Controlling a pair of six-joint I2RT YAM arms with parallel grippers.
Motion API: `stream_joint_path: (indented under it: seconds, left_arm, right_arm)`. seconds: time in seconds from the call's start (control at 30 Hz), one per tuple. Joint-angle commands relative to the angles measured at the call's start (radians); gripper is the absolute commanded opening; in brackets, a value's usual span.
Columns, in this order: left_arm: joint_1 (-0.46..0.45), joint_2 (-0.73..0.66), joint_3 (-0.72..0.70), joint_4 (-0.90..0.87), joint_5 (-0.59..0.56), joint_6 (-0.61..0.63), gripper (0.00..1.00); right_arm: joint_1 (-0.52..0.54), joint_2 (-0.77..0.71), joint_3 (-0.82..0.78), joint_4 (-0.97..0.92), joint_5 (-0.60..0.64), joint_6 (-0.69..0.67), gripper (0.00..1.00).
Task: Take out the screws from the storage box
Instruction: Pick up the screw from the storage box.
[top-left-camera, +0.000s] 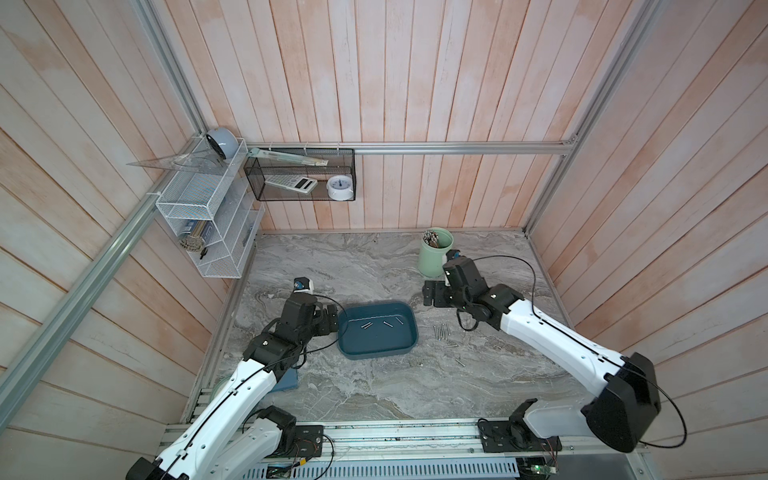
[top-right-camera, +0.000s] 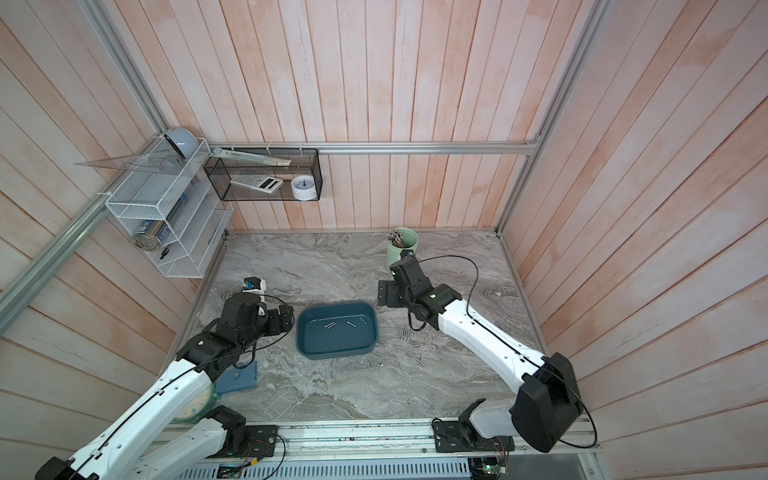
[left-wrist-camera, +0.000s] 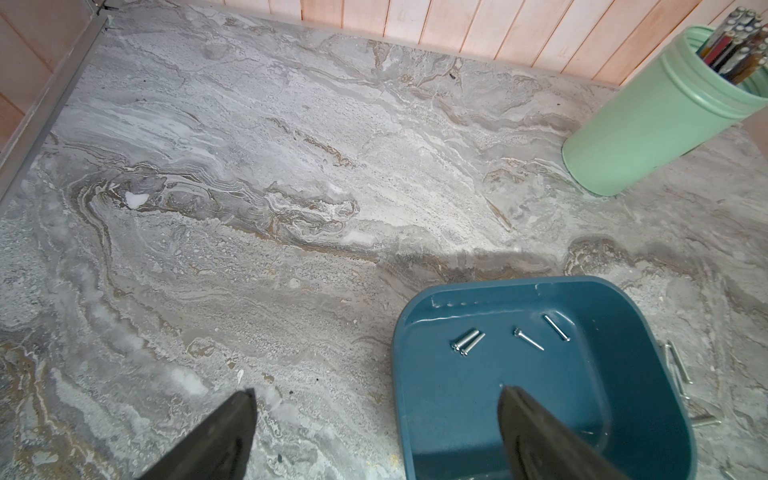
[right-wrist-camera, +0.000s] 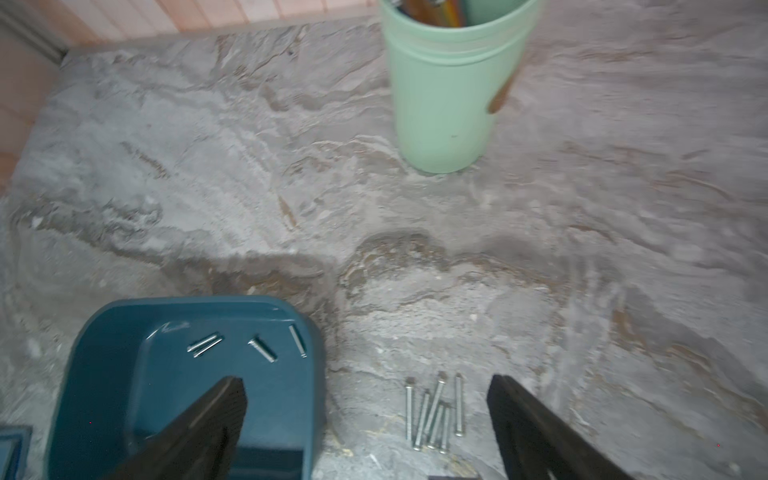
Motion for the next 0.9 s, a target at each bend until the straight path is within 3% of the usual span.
stream_joint_path:
  seconds: [0.0, 0.17, 0.3, 0.47, 0.87]
  left_arm:
    - [-0.002, -0.016, 0.006, -0.002, -0.017, 0.013, 0.96]
    - [-0.002, -0.015, 0.006, -0.003, -0.015, 0.014, 0.96]
    - [-0.002, -0.016, 0.006, -0.002, -0.012, 0.017, 0.96]
    - [-0.002, -0.022, 0.002, 0.002, -0.010, 0.016, 0.96]
    - [-0.002, -0.014, 0.003, 0.000, -0.009, 0.015, 0.96]
  right_arm:
    - [0.083, 0.118, 0.112, -0.063, -0.034, -0.034, 0.90]
    - [0.188, 0.324, 0.279, -0.144, -0.004, -0.086, 0.66]
    - [0.203, 0.472, 0.405, -0.245, -0.040, -0.129, 0.51]
    - [0.201, 0.636, 0.562, -0.405, -0.061, -0.167, 0.42]
    - [0.184, 0.709, 0.503, -0.342, -0.103, -0.171, 0.32]
